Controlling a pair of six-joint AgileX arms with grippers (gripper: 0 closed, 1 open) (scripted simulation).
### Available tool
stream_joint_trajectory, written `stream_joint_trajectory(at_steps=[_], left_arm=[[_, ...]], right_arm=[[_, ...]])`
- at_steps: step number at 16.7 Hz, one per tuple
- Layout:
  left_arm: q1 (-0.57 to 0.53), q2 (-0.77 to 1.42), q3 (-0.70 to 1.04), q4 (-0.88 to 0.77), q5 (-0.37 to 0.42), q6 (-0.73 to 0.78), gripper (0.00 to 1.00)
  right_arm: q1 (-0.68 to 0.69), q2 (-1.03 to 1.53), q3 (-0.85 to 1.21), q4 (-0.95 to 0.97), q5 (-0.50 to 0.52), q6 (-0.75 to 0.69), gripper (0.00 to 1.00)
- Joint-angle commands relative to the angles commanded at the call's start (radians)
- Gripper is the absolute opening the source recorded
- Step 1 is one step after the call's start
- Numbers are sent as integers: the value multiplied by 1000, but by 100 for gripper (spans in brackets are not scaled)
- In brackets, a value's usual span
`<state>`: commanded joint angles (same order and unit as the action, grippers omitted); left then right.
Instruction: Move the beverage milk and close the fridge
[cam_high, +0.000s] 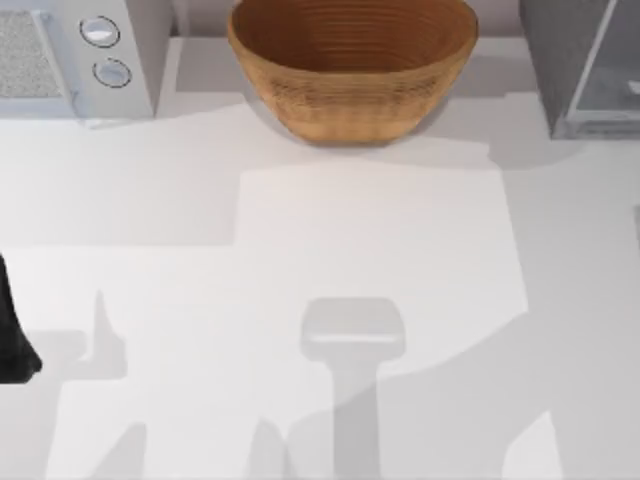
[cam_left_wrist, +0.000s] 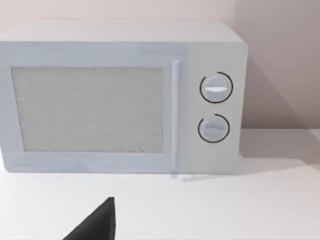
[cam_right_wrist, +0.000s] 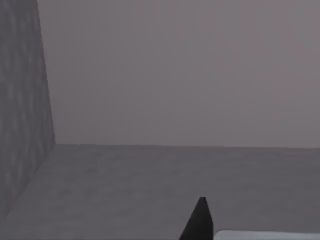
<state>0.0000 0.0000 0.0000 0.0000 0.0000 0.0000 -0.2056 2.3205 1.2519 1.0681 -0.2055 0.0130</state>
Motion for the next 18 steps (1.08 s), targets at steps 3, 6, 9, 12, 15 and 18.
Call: stream_joint_trajectory(at_steps=[3, 6, 9, 12, 15, 18], left_arm=[[0, 0, 0, 0, 0, 0, 100], [0, 0, 0, 0, 0, 0, 100], [0, 0, 0, 0, 0, 0, 100], [0, 0, 0, 0, 0, 0, 100], [0, 0, 0, 0, 0, 0, 100], [0, 0, 0, 0, 0, 0, 100]], right_arm=[[-3, 2, 2, -1, -1, -1, 0], [-3, 2, 2, -1, -1, -1, 8], [-3, 2, 2, -1, -1, -1, 30], [-3, 2, 2, -1, -1, -1, 53], [-3, 2, 2, -1, -1, -1, 75], [-3, 2, 2, -1, -1, -1, 98]])
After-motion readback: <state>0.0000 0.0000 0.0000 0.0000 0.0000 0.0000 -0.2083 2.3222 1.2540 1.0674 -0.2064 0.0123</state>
